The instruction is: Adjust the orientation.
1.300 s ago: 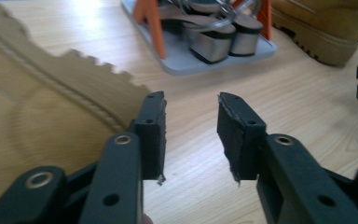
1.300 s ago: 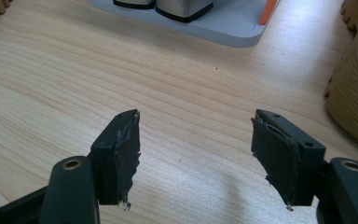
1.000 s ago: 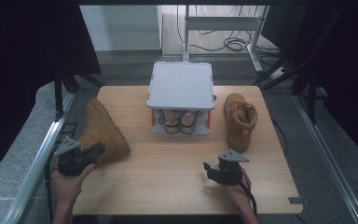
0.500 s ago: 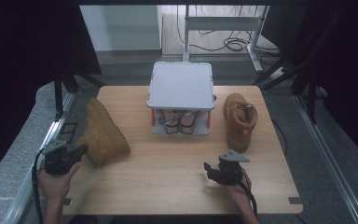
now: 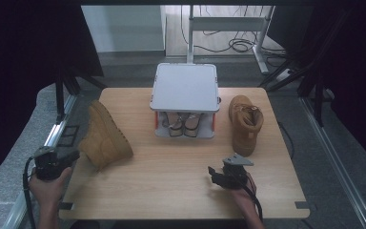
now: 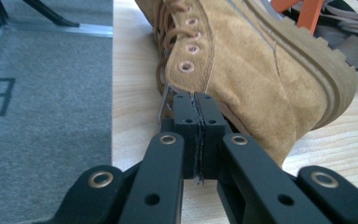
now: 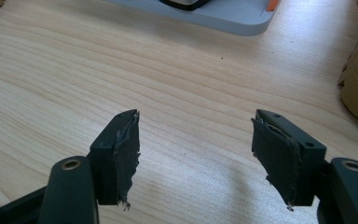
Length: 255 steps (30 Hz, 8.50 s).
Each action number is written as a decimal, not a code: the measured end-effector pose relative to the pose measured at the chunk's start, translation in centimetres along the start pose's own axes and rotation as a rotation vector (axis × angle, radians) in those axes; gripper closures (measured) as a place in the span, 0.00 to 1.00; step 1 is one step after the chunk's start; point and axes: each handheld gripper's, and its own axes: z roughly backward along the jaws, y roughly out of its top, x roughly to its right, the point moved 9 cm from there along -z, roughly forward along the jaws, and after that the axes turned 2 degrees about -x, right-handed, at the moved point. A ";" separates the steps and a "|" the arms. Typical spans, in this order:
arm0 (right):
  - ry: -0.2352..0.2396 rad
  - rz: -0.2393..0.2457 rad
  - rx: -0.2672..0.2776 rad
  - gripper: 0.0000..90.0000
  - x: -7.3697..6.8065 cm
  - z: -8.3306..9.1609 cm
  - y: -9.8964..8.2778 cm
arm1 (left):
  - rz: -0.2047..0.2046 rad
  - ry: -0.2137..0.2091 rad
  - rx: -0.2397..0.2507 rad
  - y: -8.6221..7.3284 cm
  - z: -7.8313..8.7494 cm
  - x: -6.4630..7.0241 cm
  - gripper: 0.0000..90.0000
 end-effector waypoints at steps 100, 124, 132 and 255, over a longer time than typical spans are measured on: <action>-0.041 -0.051 0.007 0.37 1.7 0.7 0.0 | -0.140 -0.161 -0.026 3.9 -4.4 8.0 0.99; -0.078 -0.059 0.016 0.37 2.5 0.9 -0.3 | -0.292 -0.178 0.012 10.1 -8.2 15.5 0.97; -0.077 -0.055 0.014 0.37 2.4 0.8 -0.2 | -0.318 -0.202 0.078 9.4 -4.9 16.2 0.97; -0.083 -0.058 -0.025 0.37 3.2 0.5 -1.1 | -0.154 -0.111 -0.058 0.7 -7.6 8.5 1.00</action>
